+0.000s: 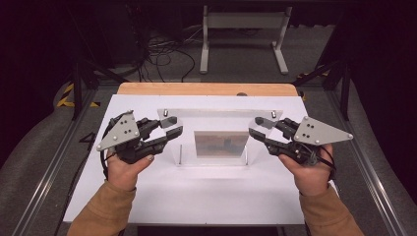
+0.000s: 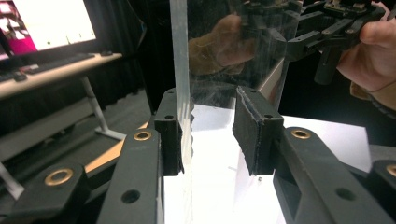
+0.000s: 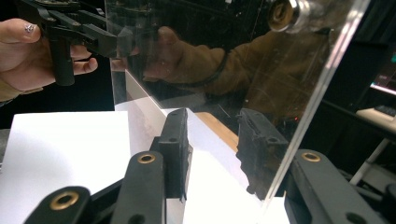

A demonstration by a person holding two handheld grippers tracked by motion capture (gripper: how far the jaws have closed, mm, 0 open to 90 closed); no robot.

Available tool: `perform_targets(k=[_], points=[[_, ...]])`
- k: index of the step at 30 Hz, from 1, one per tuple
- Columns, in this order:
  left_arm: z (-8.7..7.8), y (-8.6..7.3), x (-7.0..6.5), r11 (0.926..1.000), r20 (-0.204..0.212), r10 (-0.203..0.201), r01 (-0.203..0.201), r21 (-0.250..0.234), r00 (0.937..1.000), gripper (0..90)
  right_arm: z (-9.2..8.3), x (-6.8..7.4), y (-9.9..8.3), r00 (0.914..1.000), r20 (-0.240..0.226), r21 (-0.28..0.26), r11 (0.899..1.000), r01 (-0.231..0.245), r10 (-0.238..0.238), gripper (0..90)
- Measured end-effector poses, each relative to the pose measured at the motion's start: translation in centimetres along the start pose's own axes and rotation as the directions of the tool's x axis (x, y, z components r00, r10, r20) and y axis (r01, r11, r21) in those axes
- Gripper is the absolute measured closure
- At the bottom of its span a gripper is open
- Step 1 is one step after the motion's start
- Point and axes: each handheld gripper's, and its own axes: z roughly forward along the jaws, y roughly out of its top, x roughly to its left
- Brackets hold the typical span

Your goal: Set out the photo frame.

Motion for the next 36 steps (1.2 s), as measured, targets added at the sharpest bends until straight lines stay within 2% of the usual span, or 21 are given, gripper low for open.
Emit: perform_targets(k=[6,10,11,17,21,25,28,31,36], points=[[0.1,0.0,0.2,0.9991,0.017,-0.042,0.042,0.008,0.9990,64.0,-0.2,0.2,0.4,0.9998,0.001,0.015,1.000,-0.021,0.021,61.9],[0.3,-0.2,0.2,0.9974,0.024,-0.072,0.071,0.013,0.9971,63.9,-0.2,0.0,0.3,0.9983,-0.011,0.027,0.998,-0.057,0.057,62.0],[0.3,-0.1,0.2,0.9979,0.023,-0.063,0.063,0.017,0.9977,63.9,-0.2,-0.1,0.2,0.9983,-0.013,0.026,0.998,-0.057,0.057,62.1],[0.8,-0.1,0.4,0.9972,0.008,-0.074,0.074,0.011,0.9972,63.5,0.0,-0.9,0.0,0.9970,-0.019,0.027,0.997,-0.075,0.075,60.8],[1.2,-0.3,0.6,0.9988,-0.029,-0.049,0.049,-0.008,0.9984,61.0,0.4,-1.2,-0.1,0.9952,-0.008,0.017,0.995,-0.097,0.098,59.3],[1.6,-0.4,0.9,0.9990,-0.056,-0.045,0.044,-0.010,0.9974,59.0,0.8,-1.1,-0.4,0.9951,0.030,0.005,0.996,-0.094,0.094,55.3],[1.9,-0.6,1.1,0.9987,-0.101,-0.048,0.050,0.014,0.9937,52.0,1.2,-1.4,-0.7,0.9923,0.060,0.003,0.994,-0.109,0.108,44.6],[2.2,-1.2,1.6,0.9967,-0.108,-0.075,0.078,0.024,0.9913,47.5,1.4,-1.8,-1.1,0.9884,0.060,-0.008,0.990,-0.139,0.140,39.7],[2.9,-2.2,2.0,0.9950,-0.100,-0.084,0.089,0.046,0.9914,45.6,1.7,-2.4,-1.8,0.9835,0.067,-0.009,0.986,-0.168,0.168,35.0]])
